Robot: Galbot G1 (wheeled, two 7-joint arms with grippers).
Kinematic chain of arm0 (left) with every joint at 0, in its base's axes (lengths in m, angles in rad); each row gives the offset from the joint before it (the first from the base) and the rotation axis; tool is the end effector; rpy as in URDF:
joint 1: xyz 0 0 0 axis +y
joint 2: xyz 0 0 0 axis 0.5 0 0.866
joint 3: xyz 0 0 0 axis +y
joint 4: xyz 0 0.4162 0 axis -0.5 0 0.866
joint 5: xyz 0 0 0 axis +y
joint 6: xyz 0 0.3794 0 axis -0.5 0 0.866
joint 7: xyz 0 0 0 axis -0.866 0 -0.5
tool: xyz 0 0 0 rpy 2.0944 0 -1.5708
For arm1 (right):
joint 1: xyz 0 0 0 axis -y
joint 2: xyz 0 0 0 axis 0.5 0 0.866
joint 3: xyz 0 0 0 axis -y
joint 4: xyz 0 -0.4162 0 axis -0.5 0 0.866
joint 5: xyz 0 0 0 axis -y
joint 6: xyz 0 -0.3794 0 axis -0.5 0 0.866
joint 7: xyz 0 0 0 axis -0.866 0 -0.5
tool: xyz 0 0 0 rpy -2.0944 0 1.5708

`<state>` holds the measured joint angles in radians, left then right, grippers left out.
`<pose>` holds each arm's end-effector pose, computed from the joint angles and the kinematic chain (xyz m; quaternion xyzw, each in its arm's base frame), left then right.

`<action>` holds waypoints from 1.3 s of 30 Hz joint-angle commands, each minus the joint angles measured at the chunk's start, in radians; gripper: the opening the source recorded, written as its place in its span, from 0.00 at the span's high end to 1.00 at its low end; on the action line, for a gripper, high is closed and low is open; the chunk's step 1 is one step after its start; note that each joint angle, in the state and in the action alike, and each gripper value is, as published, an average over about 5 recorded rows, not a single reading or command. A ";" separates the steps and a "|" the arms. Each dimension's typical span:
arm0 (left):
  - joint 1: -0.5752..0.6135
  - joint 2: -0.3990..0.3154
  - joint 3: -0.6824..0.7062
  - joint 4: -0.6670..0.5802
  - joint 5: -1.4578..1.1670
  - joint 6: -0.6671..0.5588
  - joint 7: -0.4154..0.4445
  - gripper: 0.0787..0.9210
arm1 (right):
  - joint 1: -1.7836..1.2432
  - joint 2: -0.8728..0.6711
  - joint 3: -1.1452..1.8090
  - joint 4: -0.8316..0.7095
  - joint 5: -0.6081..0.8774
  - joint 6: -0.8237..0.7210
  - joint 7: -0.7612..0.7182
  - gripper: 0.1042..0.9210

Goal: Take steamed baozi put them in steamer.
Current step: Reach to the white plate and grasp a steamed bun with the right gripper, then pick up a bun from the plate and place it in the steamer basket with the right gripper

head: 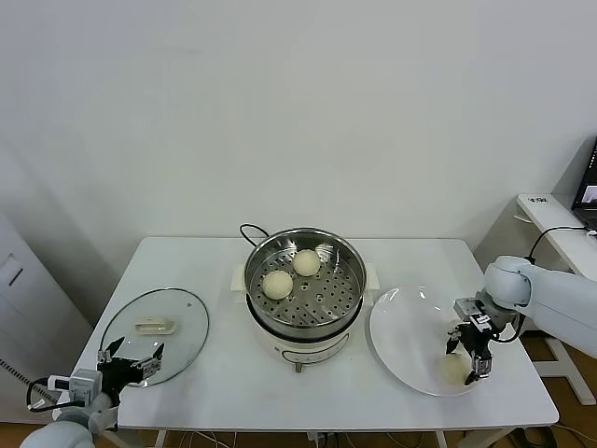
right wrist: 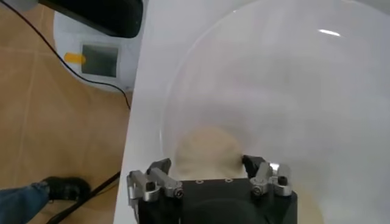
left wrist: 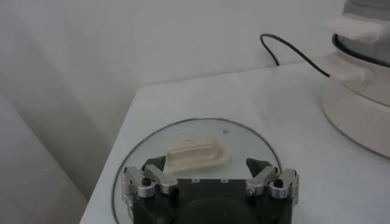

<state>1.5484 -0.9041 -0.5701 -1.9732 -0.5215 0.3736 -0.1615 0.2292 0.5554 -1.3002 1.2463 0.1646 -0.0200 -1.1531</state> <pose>0.2096 0.1783 -0.3432 -0.0198 -0.9650 -0.0897 0.2457 0.5280 -0.2728 -0.2542 0.5963 -0.4544 0.4764 0.4592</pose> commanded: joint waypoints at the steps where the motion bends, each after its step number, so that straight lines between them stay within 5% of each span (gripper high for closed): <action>1: 0.000 0.001 0.000 -0.003 0.000 0.001 0.000 0.12 | -0.027 0.004 0.028 -0.006 -0.010 -0.005 0.004 0.44; 7: -0.001 0.008 0.001 -0.001 0.000 0.000 -0.001 0.12 | 0.188 0.001 -0.028 0.020 0.052 0.003 0.000 0.60; 19: -0.010 0.015 0.012 -0.001 0.000 0.002 0.000 0.12 | 0.438 0.206 0.035 -0.037 0.246 0.160 -0.032 0.62; 39: 0.004 0.016 0.006 -0.006 0.000 -0.002 0.000 0.12 | 0.340 0.601 0.192 -0.044 0.082 0.655 -0.113 0.61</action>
<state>1.5530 -0.8885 -0.5644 -1.9810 -0.5213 0.3727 -0.1617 0.5768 0.9854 -1.1485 1.1881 0.3221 0.4005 -1.2483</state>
